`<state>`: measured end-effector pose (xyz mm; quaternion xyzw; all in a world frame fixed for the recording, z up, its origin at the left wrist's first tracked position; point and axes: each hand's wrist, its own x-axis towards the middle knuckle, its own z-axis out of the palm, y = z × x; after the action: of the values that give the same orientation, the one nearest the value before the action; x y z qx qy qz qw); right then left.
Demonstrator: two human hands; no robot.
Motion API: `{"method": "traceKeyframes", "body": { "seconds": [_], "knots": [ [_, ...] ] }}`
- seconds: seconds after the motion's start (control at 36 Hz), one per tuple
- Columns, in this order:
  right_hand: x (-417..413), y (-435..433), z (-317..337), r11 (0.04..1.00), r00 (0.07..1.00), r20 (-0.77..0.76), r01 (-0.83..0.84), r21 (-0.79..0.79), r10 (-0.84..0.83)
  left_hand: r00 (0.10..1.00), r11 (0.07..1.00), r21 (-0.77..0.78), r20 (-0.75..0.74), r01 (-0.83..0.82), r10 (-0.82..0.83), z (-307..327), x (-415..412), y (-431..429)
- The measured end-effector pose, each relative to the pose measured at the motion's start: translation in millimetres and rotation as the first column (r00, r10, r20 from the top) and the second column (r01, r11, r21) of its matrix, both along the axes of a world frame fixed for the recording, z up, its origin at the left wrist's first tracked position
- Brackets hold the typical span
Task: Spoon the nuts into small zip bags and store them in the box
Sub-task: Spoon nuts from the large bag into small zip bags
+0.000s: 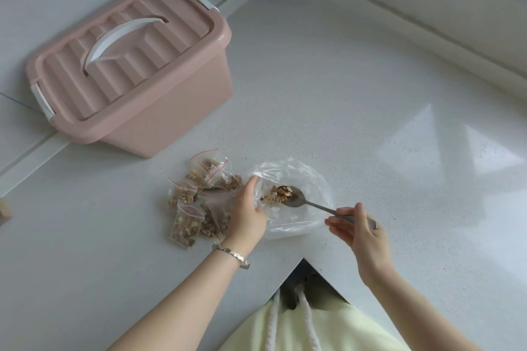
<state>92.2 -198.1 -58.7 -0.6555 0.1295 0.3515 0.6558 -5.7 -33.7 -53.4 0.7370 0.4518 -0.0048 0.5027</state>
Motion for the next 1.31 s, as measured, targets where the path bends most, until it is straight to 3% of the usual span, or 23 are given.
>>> {"method": "traceKeyframes", "body": {
  "seconds": [0.19,0.31,0.36,0.47,0.67,0.83,1.06,1.11,1.19,1.31],
  "knots": [
    [15,-11,17,0.998,1.0,0.001,0.003,0.055,-0.003,0.993,0.983,0.145,0.038,0.109,-0.116,10,-11,-1],
    [18,-12,26,0.996,1.0,0.018,-0.003,0.088,0.002,0.98,0.882,0.451,0.188,-0.139,0.058,20,-30,1],
    [18,-11,31,0.994,1.0,0.024,-0.009,0.109,0.006,0.961,0.808,0.525,0.206,-0.268,0.185,14,-41,5],
    [16,-7,37,0.993,0.999,0.049,-0.021,0.117,0.016,0.934,0.829,0.453,0.02,-0.327,0.357,3,-54,10],
    [10,4,44,0.993,0.997,0.068,-0.049,0.108,0.042,0.937,0.888,0.391,-0.142,-0.243,0.319,-12,-49,8],
    [5,4,45,0.995,0.998,0.055,-0.048,0.089,0.043,0.903,0.859,0.459,-0.231,-0.227,0.362,-17,-36,4],
    [0,3,47,0.997,0.998,0.049,-0.046,0.059,0.043,0.867,0.834,0.545,-0.371,-0.087,0.333,-29,-31,-2],
    [0,2,48,0.997,0.998,0.049,-0.037,0.062,0.034,0.881,0.83,0.544,-0.326,-0.121,0.342,-31,-34,-1],
    [1,2,49,0.998,0.999,0.045,-0.018,0.066,0.015,0.911,0.811,0.516,-0.129,-0.276,0.393,-33,-43,0],
    [1,3,51,0.998,0.999,0.048,-0.021,0.062,0.018,0.876,0.831,0.279,0.142,-0.482,0.461,-29,-57,-4]
  ]
}}
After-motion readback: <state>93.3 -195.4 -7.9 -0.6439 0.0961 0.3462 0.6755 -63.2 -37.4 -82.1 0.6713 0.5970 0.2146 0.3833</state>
